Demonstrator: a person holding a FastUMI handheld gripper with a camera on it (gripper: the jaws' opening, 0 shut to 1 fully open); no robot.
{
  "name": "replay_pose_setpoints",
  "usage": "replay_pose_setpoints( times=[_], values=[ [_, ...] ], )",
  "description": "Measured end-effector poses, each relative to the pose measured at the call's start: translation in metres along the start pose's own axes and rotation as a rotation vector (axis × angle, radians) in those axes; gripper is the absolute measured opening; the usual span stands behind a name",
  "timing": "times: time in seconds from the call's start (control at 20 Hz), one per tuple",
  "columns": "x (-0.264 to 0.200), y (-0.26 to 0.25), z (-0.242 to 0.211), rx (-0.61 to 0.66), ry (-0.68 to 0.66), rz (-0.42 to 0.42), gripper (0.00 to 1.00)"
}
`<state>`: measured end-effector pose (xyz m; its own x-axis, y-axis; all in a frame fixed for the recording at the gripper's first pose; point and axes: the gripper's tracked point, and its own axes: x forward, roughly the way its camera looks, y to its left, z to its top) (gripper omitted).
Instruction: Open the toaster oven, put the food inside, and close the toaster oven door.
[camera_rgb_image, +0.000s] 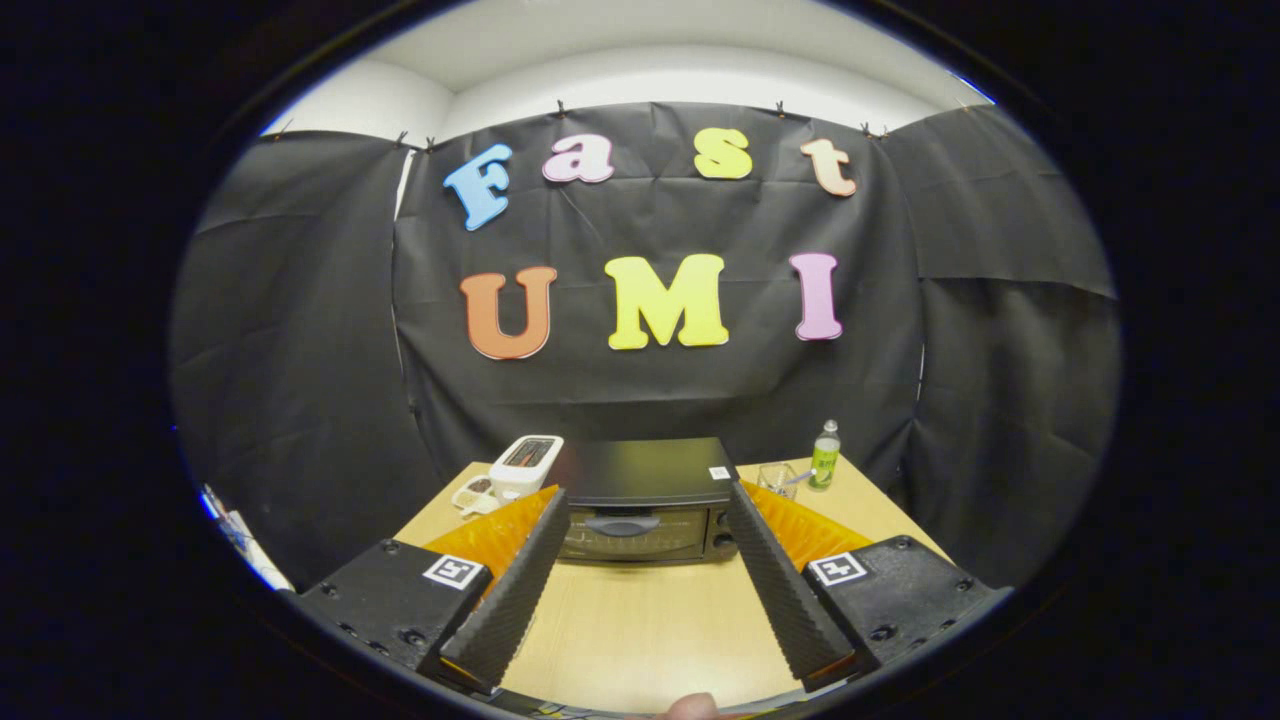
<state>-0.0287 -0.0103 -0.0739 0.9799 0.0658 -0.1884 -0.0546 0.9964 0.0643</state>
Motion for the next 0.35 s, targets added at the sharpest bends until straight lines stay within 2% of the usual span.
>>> replay_pose_setpoints(
  times=[0.35],
  values=[
    [0.003,0.014,-0.005,-0.04,0.021,0.031,1.0]
  ],
)
